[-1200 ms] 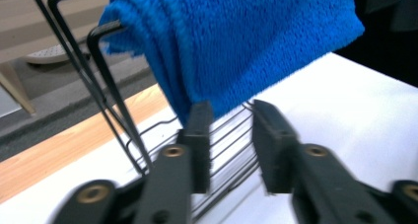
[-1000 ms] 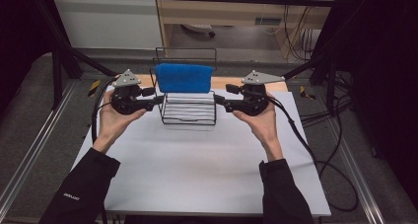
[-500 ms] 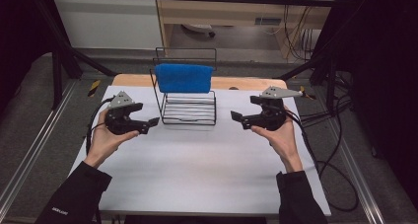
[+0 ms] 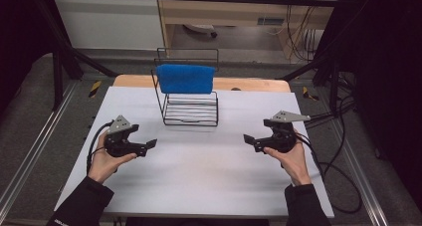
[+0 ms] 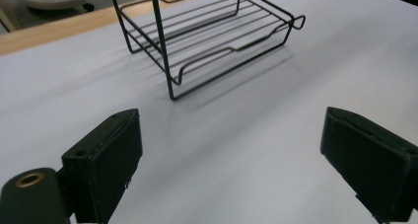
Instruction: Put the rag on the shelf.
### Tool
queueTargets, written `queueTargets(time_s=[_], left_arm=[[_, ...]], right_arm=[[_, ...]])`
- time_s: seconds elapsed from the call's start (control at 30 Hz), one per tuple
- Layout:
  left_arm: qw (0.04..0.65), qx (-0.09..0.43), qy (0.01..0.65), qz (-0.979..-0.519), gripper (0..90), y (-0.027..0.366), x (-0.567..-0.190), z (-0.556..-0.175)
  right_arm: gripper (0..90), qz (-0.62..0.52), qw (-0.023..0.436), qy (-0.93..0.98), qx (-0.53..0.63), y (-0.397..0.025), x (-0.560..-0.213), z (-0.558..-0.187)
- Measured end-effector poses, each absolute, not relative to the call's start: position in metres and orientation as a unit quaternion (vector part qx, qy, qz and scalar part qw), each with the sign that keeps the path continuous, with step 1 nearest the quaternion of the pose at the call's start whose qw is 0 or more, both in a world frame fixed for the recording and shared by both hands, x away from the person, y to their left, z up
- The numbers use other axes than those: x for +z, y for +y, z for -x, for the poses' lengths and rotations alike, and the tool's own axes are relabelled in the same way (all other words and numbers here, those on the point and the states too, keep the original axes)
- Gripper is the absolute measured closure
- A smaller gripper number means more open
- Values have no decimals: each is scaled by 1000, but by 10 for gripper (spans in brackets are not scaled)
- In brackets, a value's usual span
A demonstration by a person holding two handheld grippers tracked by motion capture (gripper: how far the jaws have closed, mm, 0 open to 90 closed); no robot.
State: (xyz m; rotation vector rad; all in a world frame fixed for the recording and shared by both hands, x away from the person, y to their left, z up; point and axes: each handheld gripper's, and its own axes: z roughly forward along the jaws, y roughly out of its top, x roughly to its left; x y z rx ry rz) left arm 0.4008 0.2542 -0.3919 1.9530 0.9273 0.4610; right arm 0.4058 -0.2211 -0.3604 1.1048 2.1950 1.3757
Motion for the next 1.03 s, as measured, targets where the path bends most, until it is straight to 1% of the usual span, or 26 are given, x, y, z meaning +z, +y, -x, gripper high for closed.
queueTargets(time_s=[0.13, 0.3, 0.4, 0.53, 0.83, 1.03], left_arm=[[444, 182, 375, -793, 91, 261, -405, -394], [441, 174, 374, -797, 94, 267, -418, -387], [436, 176, 368, -802, 95, 269, -424, -383], [433, 171, 365, -806, 96, 270, -433, -380], [420, 166, 371, -812, 96, 275, -447, -375], [422, 167, 372, -810, 96, 277, -449, -373]], right_arm=[[7, -389, 151, 777, 472, -227, -379, -398], [7, -389, 158, 784, 457, -235, -400, -387], [8, -398, 142, 779, 463, -243, -411, -381], [7, -405, 141, 777, 461, -253, -422, -376], [8, -414, 127, 781, 450, -267, -439, -364], [8, -418, 130, 782, 445, -272, -442, -362]])
